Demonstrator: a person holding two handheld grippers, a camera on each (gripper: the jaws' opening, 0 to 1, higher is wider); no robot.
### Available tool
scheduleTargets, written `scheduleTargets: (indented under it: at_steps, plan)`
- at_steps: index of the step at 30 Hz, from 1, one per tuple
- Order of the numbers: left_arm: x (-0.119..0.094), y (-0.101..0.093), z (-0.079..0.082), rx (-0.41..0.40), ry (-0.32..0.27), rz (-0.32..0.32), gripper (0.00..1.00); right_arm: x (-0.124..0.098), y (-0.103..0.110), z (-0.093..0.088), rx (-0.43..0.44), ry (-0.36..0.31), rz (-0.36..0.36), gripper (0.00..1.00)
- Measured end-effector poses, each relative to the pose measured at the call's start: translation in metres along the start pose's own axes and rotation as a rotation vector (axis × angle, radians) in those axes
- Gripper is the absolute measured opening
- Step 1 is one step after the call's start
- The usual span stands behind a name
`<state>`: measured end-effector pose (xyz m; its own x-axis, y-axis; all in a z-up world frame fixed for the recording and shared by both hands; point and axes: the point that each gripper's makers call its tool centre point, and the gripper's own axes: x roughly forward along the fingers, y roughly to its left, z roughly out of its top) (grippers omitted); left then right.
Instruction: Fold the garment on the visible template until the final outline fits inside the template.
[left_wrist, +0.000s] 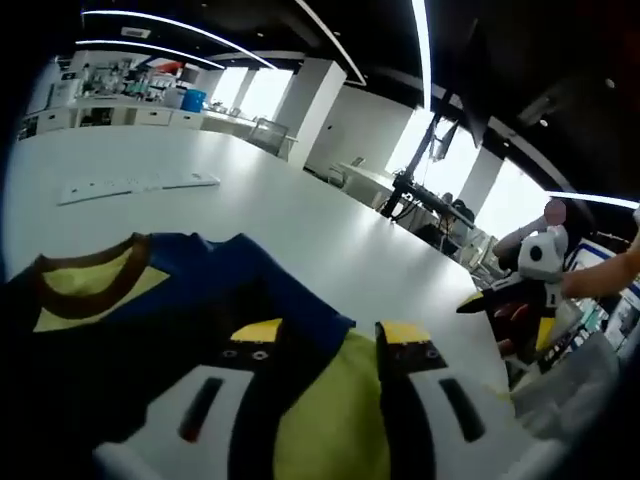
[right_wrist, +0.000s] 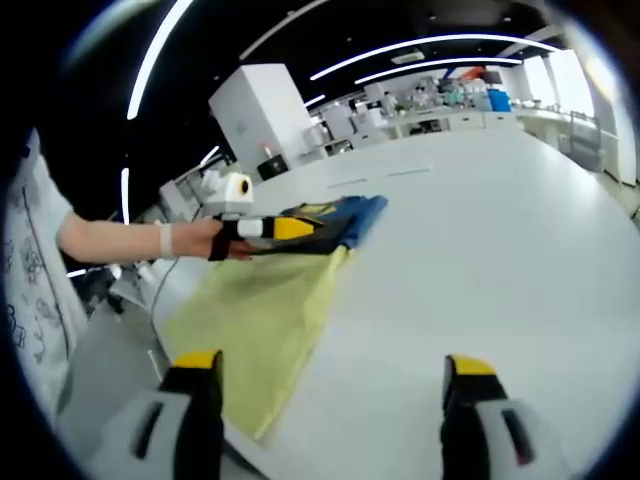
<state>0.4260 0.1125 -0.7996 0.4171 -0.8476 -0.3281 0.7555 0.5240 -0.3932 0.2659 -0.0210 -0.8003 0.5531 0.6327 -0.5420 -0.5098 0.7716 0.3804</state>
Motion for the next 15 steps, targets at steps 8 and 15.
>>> scheduleTargets:
  at_steps: [8, 15]
  plan:
    - [-0.014, 0.000, 0.004, 0.087, 0.022, 0.025, 0.76, 0.002, 0.004, 0.006, -0.021, 0.003, 0.008, 0.92]
    - [-0.034, 0.003, 0.002, 0.141, 0.046, 0.062, 0.98, 0.004, 0.012, 0.015, -0.050, -0.002, 0.016, 0.92]
